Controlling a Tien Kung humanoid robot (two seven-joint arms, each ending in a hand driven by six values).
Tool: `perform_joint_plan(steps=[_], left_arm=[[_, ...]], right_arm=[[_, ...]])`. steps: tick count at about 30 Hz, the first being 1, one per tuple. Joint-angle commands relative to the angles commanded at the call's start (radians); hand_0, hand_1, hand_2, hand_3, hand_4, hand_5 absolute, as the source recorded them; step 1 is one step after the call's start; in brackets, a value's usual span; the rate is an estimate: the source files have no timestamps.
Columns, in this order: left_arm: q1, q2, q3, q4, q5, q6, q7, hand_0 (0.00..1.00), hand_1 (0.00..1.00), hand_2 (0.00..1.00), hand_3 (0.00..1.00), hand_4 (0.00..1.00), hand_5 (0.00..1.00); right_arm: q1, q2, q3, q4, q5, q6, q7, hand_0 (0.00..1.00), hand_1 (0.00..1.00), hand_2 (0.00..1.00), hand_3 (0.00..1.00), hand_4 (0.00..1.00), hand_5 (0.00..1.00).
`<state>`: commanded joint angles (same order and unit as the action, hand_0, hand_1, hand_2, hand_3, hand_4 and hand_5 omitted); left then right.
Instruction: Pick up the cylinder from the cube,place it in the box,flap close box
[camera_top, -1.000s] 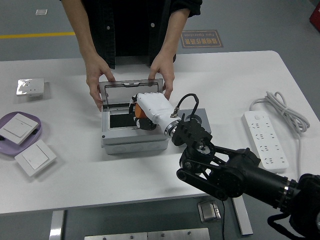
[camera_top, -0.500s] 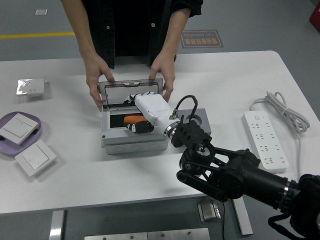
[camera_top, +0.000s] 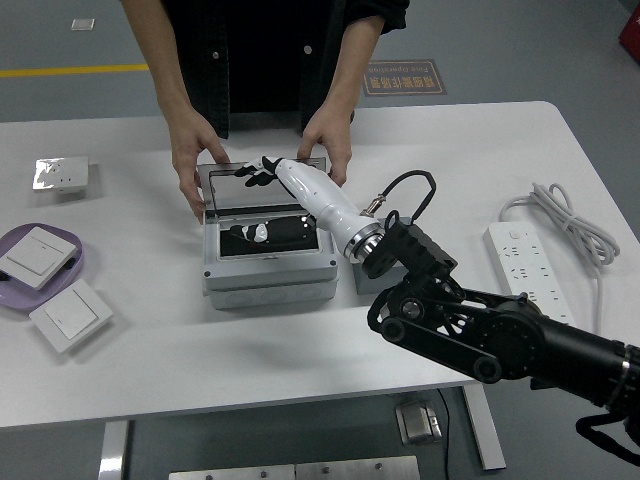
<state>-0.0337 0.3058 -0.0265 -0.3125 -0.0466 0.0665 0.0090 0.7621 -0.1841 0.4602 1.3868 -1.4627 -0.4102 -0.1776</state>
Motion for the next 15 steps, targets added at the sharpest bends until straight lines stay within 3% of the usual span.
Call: perform_joint_plan(steps=[4, 15], left_arm=[[-0.004, 0.003, -0.003, 0.000, 0.005, 0.000, 0.002, 0.614, 0.629, 0.613, 0.642, 0.724, 0.284], [-0.010, 0.011, -0.013, -0.002, 0.024, 0.001, 0.010, 0.613, 0.629, 0.614, 0.641, 0.730, 0.316]], right_arm=[[0.063, -0.017, -0.001, -0.032, 0.098, 0.006, 0.011, 0.827, 0.703, 0.669, 0.735, 0.933, 0.273], [0.227, 0.026, -0.116, -0.311, 0.290, 0.114, 0.031, 0.793, 0.675, 0.662, 0.726, 0.918, 0.298]])
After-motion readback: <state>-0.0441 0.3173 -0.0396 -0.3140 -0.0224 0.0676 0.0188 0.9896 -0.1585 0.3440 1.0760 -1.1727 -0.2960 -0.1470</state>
